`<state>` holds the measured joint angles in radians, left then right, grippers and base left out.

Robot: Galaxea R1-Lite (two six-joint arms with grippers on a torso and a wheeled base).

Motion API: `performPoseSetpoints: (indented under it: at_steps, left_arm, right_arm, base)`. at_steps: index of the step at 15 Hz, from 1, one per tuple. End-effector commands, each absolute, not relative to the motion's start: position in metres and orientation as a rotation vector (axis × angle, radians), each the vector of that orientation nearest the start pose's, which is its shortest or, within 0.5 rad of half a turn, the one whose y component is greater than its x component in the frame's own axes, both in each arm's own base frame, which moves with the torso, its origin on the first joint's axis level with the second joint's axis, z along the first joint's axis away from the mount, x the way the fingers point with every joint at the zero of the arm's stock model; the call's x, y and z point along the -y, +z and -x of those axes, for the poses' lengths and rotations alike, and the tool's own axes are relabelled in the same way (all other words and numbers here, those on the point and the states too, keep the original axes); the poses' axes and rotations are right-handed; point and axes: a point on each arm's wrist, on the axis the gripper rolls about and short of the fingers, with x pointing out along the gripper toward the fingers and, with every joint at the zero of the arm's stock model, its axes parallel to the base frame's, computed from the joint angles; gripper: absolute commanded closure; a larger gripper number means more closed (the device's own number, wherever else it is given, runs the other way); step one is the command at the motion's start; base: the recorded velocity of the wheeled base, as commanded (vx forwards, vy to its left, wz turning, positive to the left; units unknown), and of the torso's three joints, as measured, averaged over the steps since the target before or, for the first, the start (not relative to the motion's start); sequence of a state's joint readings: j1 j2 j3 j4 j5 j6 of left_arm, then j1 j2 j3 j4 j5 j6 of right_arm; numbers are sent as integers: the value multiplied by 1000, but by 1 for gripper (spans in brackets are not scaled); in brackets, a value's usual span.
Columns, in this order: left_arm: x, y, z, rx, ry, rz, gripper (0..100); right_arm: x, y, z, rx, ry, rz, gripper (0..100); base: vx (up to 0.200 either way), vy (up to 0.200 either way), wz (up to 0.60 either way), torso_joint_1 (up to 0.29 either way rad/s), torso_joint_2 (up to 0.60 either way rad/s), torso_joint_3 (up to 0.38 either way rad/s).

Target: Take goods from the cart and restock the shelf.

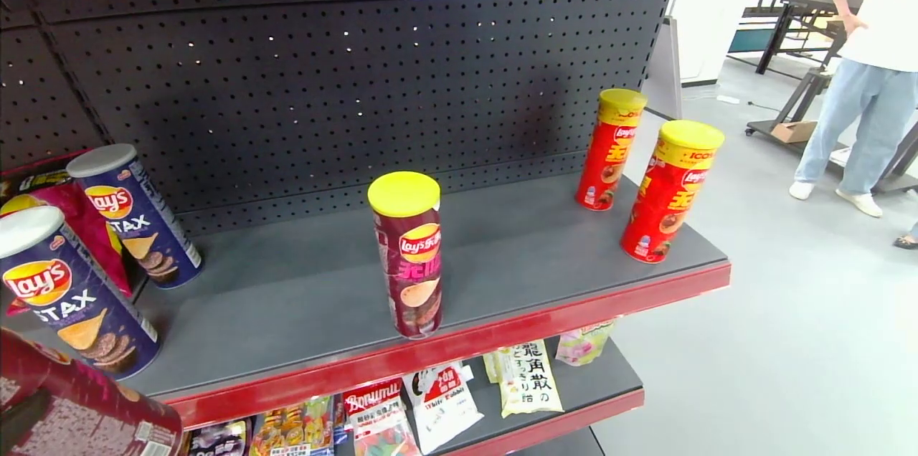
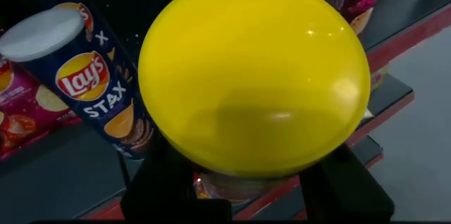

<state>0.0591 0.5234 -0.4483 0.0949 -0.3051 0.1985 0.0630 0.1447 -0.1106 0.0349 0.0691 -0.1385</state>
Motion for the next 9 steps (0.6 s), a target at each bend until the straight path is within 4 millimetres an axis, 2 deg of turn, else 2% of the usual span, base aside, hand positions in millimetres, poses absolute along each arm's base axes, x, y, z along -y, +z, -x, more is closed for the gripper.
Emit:
performPoseSetpoints:
  at_steps: [1,3,9]
  left_arm:
    - [5,193,-32,-199,-287,-152,100]
    - [5,194,-39,-199,-314,-146,100]
    - [4,201,-69,-193,-317,-135,100]
  right_arm:
    - [-1,78,16,-76,155,68,0]
    - [0,77,16,-94,127,-4,0]
    - [0,77,16,-94,124,-2,0]
  base:
    - [0,0,0,0,0,0]
    - [0,0,0,0,0,0]
    - [0,0,0,0,0,0]
